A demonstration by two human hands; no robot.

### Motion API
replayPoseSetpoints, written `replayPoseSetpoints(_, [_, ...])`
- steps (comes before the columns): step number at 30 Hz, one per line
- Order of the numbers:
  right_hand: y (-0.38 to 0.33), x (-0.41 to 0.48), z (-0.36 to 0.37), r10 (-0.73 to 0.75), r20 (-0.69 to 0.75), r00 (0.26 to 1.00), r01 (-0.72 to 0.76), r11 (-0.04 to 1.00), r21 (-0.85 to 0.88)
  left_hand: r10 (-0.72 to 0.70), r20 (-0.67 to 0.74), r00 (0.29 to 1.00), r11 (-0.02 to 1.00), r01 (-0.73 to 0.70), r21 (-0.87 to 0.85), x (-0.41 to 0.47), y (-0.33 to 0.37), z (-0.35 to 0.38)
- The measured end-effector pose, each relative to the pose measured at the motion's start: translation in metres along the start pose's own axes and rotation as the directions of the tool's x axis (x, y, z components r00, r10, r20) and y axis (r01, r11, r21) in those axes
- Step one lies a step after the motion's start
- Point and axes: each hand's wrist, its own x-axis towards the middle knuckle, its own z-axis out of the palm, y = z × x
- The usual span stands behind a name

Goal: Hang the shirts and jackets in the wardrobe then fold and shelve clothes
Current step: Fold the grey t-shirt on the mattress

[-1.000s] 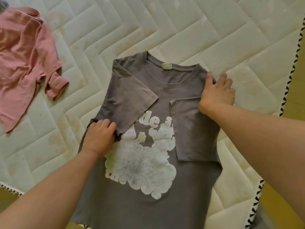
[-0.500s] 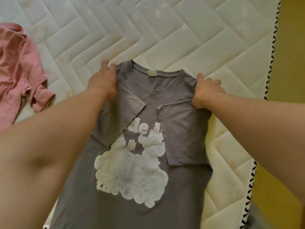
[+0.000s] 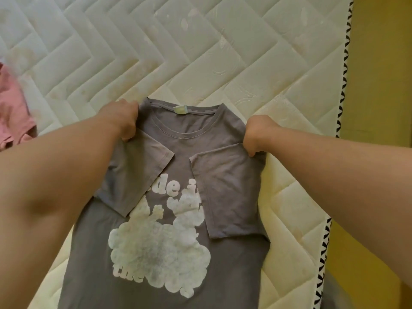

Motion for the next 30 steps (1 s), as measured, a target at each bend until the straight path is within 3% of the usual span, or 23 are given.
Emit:
replayPoseSetpoints(3, [0.0, 0.001, -0.002, 0.036, 0.0, 0.999, -0.036, 0.998, 0.05, 0.023, 0.077, 0.997, 0.994, -0.03, 0.101, -0.007, 0.005, -0.005])
replayPoseSetpoints(9, [-0.007, 0.003, 0.002, 0.116, 0.129, 0.985, -0.152, 0.935, 0.319, 0.0, 0.189, 0.982, 0.997, -0.014, 0.074, -0.006, 0.002, -0.01])
replayPoseSetpoints(13, [-0.006, -0.003, 0.001, 0.024, 0.14, 0.99, -0.064, 0.957, 0.284, 0.01, 0.27, 0.963, 0.997, -0.029, 0.069, -0.003, 0.003, -0.011])
replayPoseSetpoints(16, [-0.008, -0.01, 0.007, -0.052, 0.161, 0.986, 0.031, 0.991, 0.129, 0.018, 0.271, 0.963, 0.997, -0.037, 0.064, -0.003, 0.004, -0.012])
replayPoseSetpoints(19, [-0.013, -0.01, 0.015, -0.108, 0.044, 0.993, 0.108, 0.994, 0.004, 0.043, 0.198, 0.979, 0.996, -0.057, 0.069, -0.004, 0.003, -0.014])
replayPoseSetpoints(24, [-0.005, 0.003, -0.012, -0.054, -0.205, 0.977, 0.077, 0.991, 0.106, 0.005, -0.032, 0.999, 0.994, -0.008, -0.106, 0.002, -0.006, -0.04])
replayPoseSetpoints(27, [-0.007, 0.004, -0.031, -0.004, -0.373, 0.928, 0.065, 0.987, 0.149, -0.097, -0.201, 0.975, 0.956, 0.035, -0.292, -0.003, -0.013, -0.054])
replayPoseSetpoints(30, [-0.011, -0.019, -0.027, -0.095, -0.485, 0.869, 0.106, 0.994, -0.004, -0.177, -0.345, 0.922, 0.923, 0.034, -0.383, -0.029, -0.016, -0.046])
